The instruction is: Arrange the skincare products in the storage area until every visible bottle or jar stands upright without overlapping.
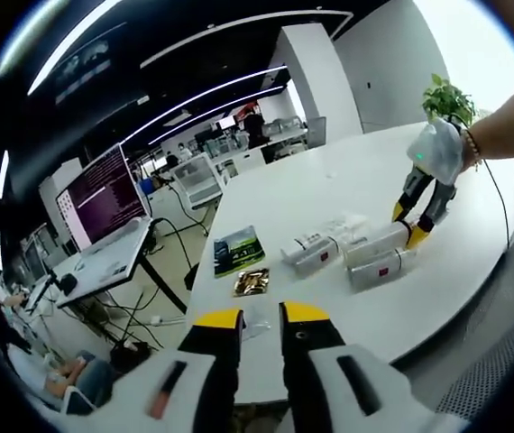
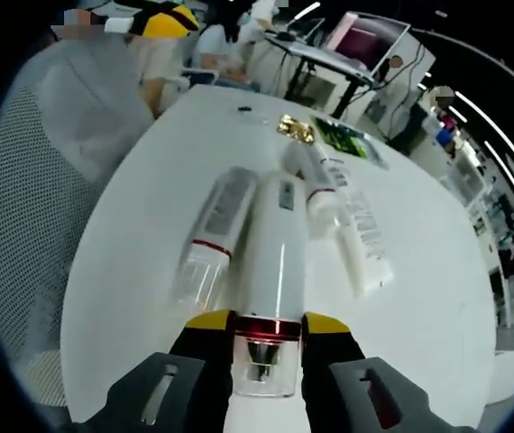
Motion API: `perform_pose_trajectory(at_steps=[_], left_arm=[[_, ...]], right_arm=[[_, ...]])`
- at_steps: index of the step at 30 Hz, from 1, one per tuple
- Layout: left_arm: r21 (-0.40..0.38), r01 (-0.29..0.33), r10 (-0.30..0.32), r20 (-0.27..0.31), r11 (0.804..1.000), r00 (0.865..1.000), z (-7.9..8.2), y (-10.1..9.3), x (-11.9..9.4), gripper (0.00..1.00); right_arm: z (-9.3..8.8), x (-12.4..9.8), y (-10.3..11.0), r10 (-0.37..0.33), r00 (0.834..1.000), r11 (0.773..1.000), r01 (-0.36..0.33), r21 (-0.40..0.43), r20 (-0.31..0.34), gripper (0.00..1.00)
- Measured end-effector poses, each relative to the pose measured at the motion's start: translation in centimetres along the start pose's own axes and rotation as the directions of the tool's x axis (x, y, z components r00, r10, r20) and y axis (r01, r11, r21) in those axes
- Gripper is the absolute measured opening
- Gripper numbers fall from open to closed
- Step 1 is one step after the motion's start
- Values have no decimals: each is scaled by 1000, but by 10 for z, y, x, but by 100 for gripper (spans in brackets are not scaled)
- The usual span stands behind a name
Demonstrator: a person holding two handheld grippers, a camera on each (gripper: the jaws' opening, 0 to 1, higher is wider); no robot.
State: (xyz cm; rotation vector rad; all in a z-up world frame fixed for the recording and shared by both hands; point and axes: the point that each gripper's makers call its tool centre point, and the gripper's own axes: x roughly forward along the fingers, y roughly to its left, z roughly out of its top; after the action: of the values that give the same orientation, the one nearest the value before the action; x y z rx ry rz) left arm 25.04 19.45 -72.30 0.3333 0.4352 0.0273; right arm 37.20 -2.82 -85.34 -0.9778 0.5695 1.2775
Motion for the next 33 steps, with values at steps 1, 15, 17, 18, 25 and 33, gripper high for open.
perform_pose_trajectory(at_steps=[1,15,17,18,25,33], left_arm=[[-3,-2,2,4,1000,1000,0,0,0,14],[49,58,-63,117,997,991,60,-2,-6,21],[61,83,-92,156,995,983,79,-5,-4,20],[75,99,-111,178,992,978,88,-9,0,20],[137,245,-267,173,960,948,110,-49,35,24],[203,441,-466,95,874,880,96,-119,86,25]], right_arm=[[0,0,1,1,1000,1000,-1,2,0,24],[3,-2,16,1,1000,1000,-1,-28,13,24],[4,-1,17,2,1000,1000,-2,-23,18,24],[4,-1,18,0,1000,1000,0,-23,18,24],[5,-2,24,-5,1000,1000,5,-5,17,24],[7,-2,32,-6,1000,1000,6,11,13,24]])
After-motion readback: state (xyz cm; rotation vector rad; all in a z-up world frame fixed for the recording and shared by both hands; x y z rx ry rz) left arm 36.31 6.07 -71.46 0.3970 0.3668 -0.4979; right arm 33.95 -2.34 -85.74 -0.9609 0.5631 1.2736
